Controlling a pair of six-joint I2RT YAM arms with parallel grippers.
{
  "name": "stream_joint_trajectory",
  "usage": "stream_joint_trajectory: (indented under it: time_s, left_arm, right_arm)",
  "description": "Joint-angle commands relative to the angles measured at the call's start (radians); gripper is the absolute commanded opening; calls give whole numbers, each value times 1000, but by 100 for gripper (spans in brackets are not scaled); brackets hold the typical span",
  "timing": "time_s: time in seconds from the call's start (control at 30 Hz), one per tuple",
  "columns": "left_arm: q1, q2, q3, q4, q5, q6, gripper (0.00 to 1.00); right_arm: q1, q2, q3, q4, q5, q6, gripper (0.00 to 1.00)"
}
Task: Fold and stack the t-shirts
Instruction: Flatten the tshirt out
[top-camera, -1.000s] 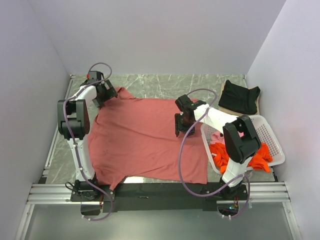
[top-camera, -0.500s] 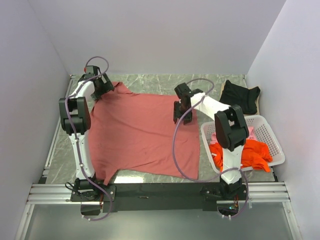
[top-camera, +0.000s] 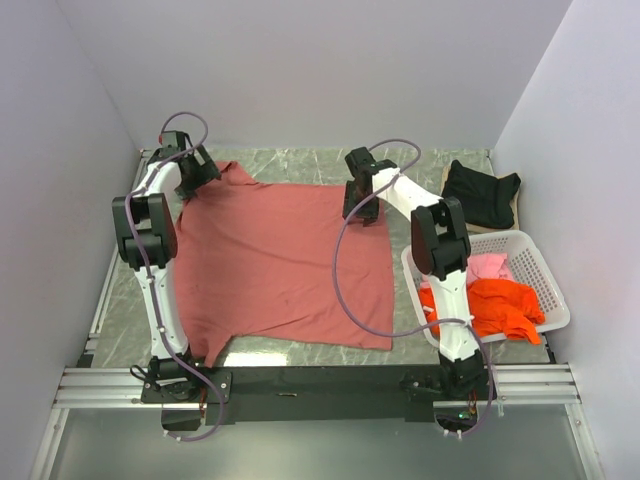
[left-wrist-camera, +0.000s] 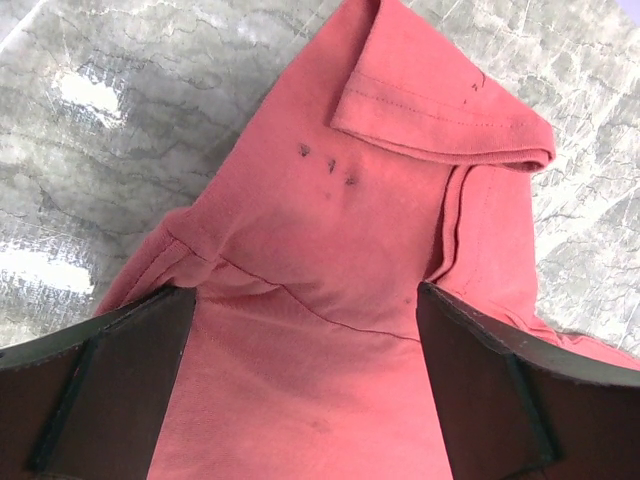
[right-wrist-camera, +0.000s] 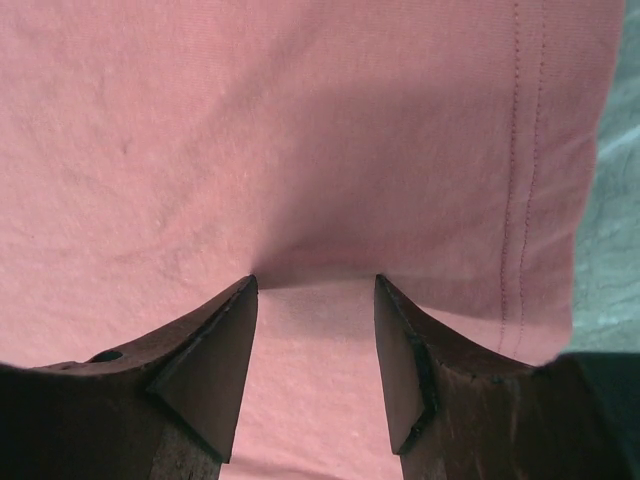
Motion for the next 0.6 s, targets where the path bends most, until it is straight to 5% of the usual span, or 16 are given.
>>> stream_joint_trajectory:
  time_s: [0.0,0.17,0.57]
  left_arm:
    - [11,-18,-17,-10,21,17,99]
    - [12,-51,-11,-33,44,2,99]
    - [5,-311,-298,23,47,-22,99]
  right_arm:
    - [-5,81,52,-32,60,-2,57]
    - [-5,158,153,-81,99,-26,55]
    - [-15,74,100,-31,67,-42,58]
